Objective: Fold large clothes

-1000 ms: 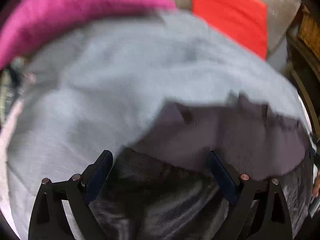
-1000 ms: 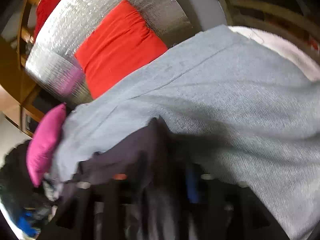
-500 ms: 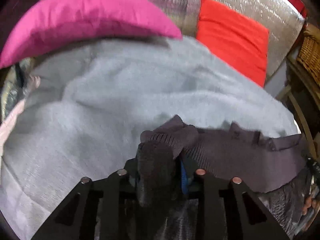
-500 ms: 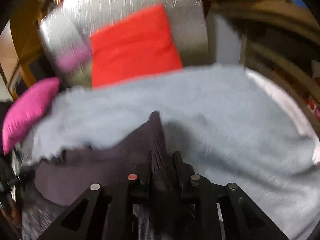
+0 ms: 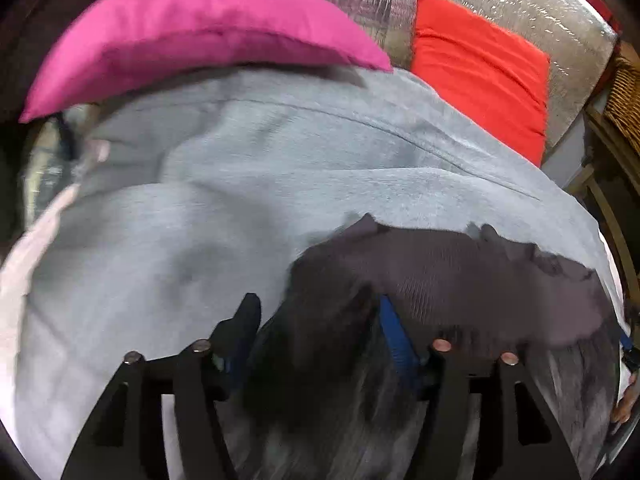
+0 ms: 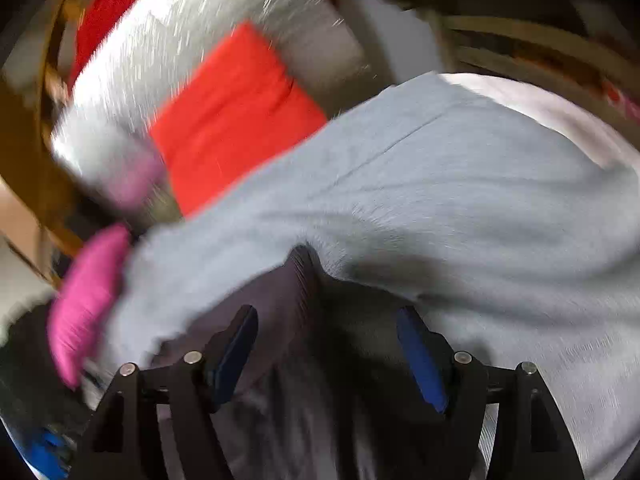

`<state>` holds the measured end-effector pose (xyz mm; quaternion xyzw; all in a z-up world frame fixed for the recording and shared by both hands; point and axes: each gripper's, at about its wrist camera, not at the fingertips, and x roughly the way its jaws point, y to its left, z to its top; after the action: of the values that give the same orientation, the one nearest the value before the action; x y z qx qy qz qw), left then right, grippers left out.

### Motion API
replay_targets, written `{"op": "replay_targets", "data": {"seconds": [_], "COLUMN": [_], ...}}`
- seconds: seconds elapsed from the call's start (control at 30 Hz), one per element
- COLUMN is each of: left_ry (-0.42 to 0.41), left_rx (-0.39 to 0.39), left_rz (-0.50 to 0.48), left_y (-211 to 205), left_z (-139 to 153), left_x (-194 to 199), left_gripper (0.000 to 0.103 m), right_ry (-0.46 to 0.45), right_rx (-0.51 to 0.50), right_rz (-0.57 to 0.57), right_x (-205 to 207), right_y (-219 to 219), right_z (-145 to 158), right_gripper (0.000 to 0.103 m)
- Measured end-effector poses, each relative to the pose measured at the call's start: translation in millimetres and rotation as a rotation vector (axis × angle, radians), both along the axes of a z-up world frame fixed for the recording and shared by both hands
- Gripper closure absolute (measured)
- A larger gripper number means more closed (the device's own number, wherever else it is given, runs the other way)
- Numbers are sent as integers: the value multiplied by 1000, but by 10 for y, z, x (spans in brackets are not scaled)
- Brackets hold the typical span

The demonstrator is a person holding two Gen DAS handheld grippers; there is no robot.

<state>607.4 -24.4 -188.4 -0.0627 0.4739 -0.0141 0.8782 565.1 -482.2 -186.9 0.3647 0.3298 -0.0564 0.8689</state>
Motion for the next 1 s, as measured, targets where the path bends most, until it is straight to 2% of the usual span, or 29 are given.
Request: {"op": "replay_targets", "data": {"seconds": [0.1,0.2,0.3,0.4,0.43,0.57,0.73,0.87,1.0], "left_ry": [-48,-66,-77,-52,-16,105,92,77,63], "left_rx": [57,68,11,-75,-139,-295,-416,-449,-505], "left_rz": [-9,-17,-17,7,21,91,130,194,270], "left_y": [104,214,327,404,441,487,452,436,482], "left_z": [261,376,383,208,85,-257,-335,-438,-537], "left_x": [-508,-1008,-1575,-1990,-2099,-2178,-2174,-2084,-2021], "left_gripper": [31,25,22,21,21,21,21,18,17], "right_ry": [-54,-90,-113,-114,-109,-59,-26,-18,-65], "right_rx": [8,27,81,146,173,280,450,447,439], "right_rz": [-3,40,72,110,119,132,30,-22,-40], "right_x": [-483,-1061,-1568,-1977,-2076,-2210,-2242,-2141,-2067], "right_y": [-34,48,229,515,612,885,980,912,860], "right_z": [210,353,342,174,99,-236,-631,-789,-801], "right_gripper": [27,23,20,17,17,17,17,17,17]}}
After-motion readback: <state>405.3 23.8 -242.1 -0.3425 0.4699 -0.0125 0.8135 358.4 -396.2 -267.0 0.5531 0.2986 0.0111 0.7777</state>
